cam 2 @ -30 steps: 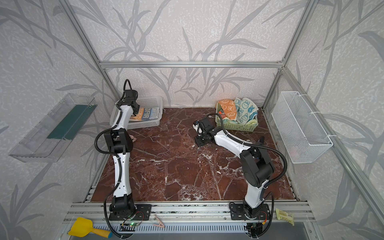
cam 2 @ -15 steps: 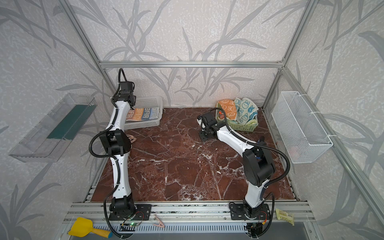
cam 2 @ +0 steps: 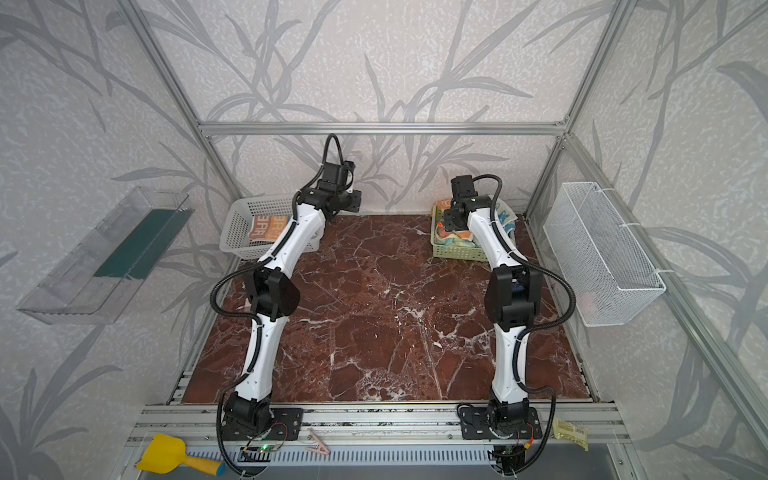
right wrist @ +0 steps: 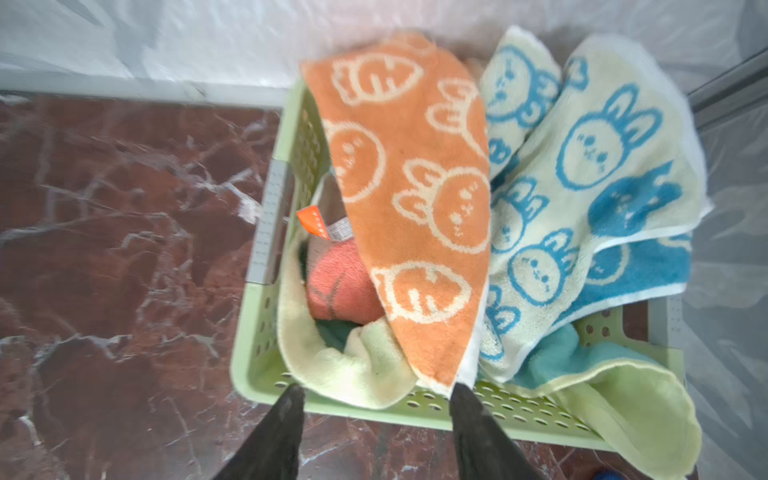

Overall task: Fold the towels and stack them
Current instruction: 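Grasp the orange towel in the green basket with the right gripper while the left withdraws, then pull the orange towel out with the right gripper and drop it on the table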

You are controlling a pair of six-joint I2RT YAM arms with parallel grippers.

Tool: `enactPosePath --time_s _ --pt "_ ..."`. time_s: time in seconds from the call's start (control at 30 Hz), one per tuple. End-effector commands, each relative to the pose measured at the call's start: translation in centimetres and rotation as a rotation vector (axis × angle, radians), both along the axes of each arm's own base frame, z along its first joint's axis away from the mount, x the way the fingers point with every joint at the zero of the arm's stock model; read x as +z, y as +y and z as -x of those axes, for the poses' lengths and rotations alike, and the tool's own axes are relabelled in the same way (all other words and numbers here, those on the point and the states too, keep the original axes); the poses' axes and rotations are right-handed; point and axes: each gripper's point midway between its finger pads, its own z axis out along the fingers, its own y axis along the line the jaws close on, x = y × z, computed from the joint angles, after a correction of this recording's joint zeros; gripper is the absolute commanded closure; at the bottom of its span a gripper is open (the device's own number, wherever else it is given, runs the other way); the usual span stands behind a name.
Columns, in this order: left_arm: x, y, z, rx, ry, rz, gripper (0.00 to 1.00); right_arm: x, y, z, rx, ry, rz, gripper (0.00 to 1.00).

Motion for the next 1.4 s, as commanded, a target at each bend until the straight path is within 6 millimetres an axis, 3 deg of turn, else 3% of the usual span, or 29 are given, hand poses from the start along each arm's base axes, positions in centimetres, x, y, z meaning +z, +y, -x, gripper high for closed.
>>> enactPosePath --time_s 0.0,0.13,0.2,0.27,0.33,0.43,0.67,0.83,0.93,1.0,1.1,1.17,1.23,1.3,1.37 --pt "-1.1 -6.4 3.3 -0.144 0.074 0.082 0.51 -3.0 -2.3 1.0 -0.055 0.158 0.041 0.42" --pt "-3.3 -11.8 7.4 -0.297 0.152 0.115 0.51 -5.0 -1.8 -0.3 -0.015 0.208 0.031 0.41" --pt "-4.1 -12.8 8.9 -0.319 0.203 0.173 0.52 -5.1 -1.8 -0.8 -0.001 0.209 0.044 0.44" --pt "-4.5 -12.9 10.0 -0.308 0.227 0.212 0.53 -4.3 -1.9 -1.3 0.008 0.186 0.057 0.58" --pt "-4.7 -12.5 10.9 -0.301 0.223 0.228 0.53 -3.1 -2.1 -1.6 0.012 0.152 0.068 0.81" --pt "-4.0 -11.2 11.9 -0.289 0.184 0.22 0.54 -0.4 -2.2 -1.7 0.018 0.086 0.078 0.99" --pt "-2.3 -9.1 14.0 -0.276 0.143 0.187 0.54 7.3 -1.2 0.0 0.045 -0.101 0.06 1.0" --pt "-1.6 -8.2 15.3 -0.26 0.133 0.209 0.54 14.2 2.5 3.7 0.148 -0.234 0.068 1.0" --pt "-1.3 -7.1 15.9 -0.226 0.133 0.239 0.54 16.7 7.0 7.8 0.263 -0.27 0.133 1.0" --pt "-1.5 -5.8 16.4 -0.182 0.153 0.274 0.54 16.1 10.1 11.1 0.343 -0.261 0.169 1.0" --pt "-1.8 -3.2 17.7 -0.117 0.164 0.32 0.54 12.0 14.7 16.8 0.477 -0.213 0.125 1.0" --pt "-2.2 -1.2 19.1 -0.082 0.165 0.311 0.54 7.3 17.3 20.6 0.547 -0.104 0.006 0.86" --pt "-3.0 1.0 20.9 -0.041 0.178 0.282 0.54 2.8 19.4 24.4 0.587 0.03 -0.139 0.54" --pt "-4.0 2.9 22.7 -0.004 0.2 0.254 0.54 0.8 20.1 26.8 0.571 0.114 -0.262 0.48" --pt "-4.7 4.0 24.4 0.017 0.208 0.246 0.54 0.4 20.5 27.6 0.557 0.118 -0.334 0.46"
